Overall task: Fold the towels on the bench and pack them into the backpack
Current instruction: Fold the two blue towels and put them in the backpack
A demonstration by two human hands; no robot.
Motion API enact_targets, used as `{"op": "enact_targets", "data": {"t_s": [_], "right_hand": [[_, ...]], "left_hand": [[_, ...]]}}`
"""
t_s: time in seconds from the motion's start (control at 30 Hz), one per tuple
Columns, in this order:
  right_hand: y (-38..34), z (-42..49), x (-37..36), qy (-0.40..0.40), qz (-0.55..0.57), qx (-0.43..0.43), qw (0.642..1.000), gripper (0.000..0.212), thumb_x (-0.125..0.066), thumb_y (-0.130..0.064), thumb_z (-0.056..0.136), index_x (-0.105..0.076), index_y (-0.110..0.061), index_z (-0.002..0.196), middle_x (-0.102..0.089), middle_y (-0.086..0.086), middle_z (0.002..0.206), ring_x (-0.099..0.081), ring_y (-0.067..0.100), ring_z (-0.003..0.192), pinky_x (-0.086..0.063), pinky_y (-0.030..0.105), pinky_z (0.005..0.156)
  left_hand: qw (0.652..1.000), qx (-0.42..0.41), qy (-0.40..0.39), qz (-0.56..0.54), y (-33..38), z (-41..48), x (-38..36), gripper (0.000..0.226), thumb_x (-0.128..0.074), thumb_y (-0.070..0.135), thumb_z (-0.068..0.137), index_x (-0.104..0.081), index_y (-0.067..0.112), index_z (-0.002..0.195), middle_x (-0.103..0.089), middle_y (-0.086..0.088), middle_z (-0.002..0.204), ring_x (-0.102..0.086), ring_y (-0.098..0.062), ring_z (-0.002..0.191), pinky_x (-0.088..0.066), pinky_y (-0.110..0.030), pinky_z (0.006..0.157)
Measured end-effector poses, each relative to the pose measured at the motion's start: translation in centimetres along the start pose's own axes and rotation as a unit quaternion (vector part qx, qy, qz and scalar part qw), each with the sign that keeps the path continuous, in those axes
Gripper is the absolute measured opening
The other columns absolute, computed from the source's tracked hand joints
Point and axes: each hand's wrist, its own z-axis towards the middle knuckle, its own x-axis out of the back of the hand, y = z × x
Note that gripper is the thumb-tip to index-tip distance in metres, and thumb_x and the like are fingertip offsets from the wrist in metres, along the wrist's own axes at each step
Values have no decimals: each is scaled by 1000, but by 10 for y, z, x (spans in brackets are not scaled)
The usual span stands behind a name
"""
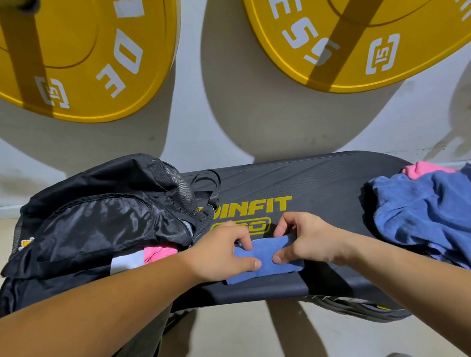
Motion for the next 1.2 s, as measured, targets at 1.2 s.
{"op": "enact_targets", "data": {"t_s": [1.2], "right_hand": [[-202,31,-160,100,-359,432,821,31,-64,-46,89,-63,-24,112,-61,-5,109,-59,21,105,-52,36,82]], "left_hand": [[870,341,314,-167,-81,-252,91,29,-63,42,93,-69,15,101,-71,-9,99,-66,-24,86,-51,-33,77]]}}
